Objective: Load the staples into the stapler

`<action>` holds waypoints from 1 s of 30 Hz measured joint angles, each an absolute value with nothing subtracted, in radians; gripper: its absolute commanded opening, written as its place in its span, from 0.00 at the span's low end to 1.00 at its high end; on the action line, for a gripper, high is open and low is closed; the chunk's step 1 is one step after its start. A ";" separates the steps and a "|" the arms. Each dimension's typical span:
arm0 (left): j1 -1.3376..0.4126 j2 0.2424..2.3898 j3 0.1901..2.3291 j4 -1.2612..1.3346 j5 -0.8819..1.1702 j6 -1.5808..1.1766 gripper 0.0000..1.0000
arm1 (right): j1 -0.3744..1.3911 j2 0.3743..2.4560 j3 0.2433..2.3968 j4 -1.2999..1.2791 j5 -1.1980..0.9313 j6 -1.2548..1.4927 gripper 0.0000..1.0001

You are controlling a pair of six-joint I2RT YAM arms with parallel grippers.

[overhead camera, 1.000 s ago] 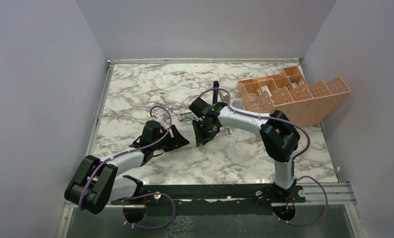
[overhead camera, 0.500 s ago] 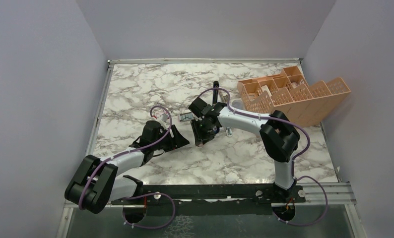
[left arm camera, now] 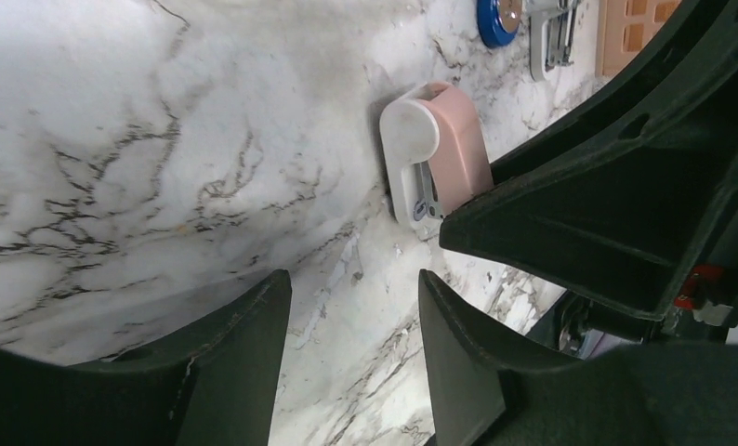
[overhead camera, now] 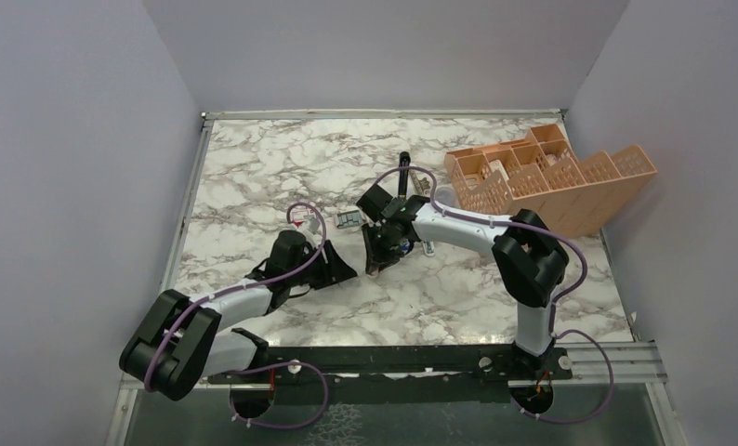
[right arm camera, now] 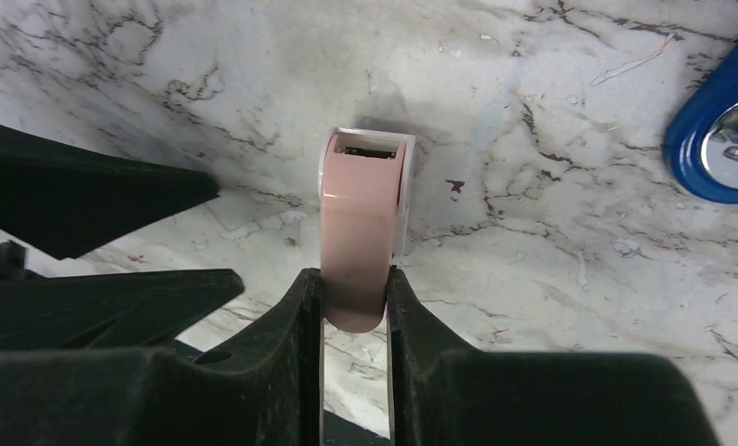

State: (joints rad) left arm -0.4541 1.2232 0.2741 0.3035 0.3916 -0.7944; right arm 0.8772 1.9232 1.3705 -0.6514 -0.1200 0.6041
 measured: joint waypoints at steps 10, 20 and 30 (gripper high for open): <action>-0.535 1.213 0.230 0.366 0.368 -0.849 0.42 | 0.877 1.831 1.288 -0.533 -0.211 0.743 0.12; -0.541 1.142 0.174 0.405 0.329 -0.889 0.44 | 0.876 1.818 1.256 -0.463 -0.277 0.810 0.12; -0.544 1.068 0.143 0.438 0.302 -0.909 0.33 | 0.876 1.810 1.238 -0.434 -0.321 0.841 0.12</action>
State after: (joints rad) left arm -0.5438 1.0676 0.1432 0.4381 0.3023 -0.9092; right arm 0.8761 1.8099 1.2385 -0.4335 -0.3206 0.8406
